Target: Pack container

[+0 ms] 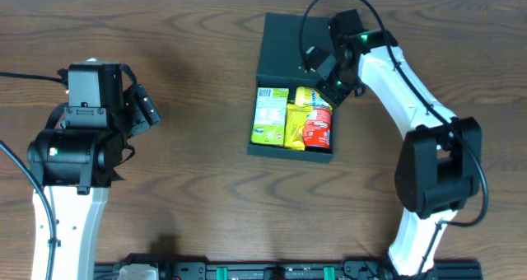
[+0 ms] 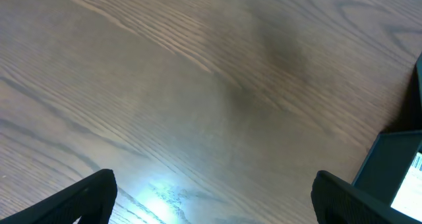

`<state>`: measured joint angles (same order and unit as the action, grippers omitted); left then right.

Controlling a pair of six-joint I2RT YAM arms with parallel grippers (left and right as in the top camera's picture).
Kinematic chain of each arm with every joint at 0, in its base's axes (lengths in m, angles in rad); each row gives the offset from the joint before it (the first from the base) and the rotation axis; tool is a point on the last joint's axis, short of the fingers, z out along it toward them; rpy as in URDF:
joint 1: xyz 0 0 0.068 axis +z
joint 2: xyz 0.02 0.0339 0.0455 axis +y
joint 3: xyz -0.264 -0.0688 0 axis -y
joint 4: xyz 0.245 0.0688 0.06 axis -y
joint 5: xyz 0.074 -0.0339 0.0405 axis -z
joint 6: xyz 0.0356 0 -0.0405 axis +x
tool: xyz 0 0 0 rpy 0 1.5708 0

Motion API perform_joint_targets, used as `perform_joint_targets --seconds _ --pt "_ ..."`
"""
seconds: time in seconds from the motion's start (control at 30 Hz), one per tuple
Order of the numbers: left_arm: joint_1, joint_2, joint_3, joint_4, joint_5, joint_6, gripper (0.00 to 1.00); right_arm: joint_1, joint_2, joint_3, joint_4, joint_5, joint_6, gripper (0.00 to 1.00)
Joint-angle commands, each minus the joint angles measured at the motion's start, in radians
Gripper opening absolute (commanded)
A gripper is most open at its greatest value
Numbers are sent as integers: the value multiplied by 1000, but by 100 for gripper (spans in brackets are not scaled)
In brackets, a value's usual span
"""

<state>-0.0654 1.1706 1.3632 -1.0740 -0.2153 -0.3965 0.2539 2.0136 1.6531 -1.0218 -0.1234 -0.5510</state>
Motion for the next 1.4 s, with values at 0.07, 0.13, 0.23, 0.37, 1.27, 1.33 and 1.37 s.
perform_joint_targets --seconds 0.07,0.13,0.23,0.37,1.27,1.33,1.37 --pt "6 2 -8 -3 -1 -11 95 6 -153 48 42 -57 218 1" --pt "6 2 -8 -3 -1 -11 95 0 -181 48 42 -17 362 1" --pt "6 2 -8 -3 -1 -11 95 -13 -196 48 38 53 541 1" --pt "6 2 -8 -3 0 -11 95 -35 -197 48 -34 75 741 1" --pt "6 2 -8 -3 -1 -11 95 4 -197 -327 39 97 1130 47" --pt "6 2 -8 -3 -1 -11 95 4 -197 -327 53 97 1130 45" --pt "6 2 -8 -3 -1 -11 95 4 -197 -327 56 97 1125 40"
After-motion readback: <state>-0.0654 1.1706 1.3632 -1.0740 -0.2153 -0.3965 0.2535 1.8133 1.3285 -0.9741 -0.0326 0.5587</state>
